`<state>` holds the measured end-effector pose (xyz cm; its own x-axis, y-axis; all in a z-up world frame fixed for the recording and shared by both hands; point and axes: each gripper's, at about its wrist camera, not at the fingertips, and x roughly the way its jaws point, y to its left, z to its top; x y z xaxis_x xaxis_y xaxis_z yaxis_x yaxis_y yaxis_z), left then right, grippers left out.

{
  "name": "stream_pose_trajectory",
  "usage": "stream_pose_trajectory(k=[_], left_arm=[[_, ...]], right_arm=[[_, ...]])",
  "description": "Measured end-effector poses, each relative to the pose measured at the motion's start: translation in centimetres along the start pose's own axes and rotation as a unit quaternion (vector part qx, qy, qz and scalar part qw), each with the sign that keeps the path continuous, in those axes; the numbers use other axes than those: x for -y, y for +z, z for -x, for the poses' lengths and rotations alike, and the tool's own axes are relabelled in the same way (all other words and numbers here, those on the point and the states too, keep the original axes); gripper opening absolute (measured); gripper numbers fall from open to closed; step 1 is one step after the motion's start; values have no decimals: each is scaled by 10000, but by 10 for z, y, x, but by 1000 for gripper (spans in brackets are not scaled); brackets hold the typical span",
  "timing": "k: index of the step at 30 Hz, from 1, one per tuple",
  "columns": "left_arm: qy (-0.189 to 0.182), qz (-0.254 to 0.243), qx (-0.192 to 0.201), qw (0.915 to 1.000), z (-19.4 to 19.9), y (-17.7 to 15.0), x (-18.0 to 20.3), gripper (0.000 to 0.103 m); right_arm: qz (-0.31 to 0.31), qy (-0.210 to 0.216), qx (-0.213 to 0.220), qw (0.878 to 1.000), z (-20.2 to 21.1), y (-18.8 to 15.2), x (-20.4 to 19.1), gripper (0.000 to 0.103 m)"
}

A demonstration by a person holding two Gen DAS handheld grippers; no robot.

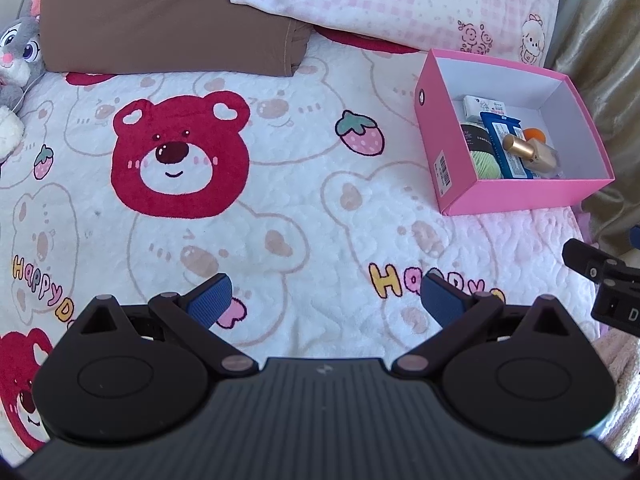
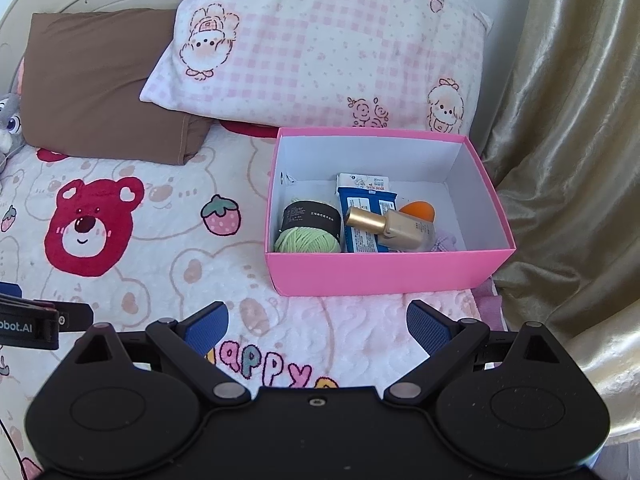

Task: Organize objects

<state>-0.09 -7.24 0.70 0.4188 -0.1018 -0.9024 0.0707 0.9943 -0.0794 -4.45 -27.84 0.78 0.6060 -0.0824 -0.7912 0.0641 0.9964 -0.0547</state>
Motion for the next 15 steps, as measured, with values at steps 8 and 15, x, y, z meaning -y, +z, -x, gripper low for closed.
stream_pose_trajectory(k=[8,15], left_arm=[[53,24,-13,10000,0,0,2,102],[80,87,2,9999,1,1,-2,102]], right_arm=[[-31,-30,17,10000,3,-3,1,98],[-43,-55,-64,10000,0,-3,1,98]])
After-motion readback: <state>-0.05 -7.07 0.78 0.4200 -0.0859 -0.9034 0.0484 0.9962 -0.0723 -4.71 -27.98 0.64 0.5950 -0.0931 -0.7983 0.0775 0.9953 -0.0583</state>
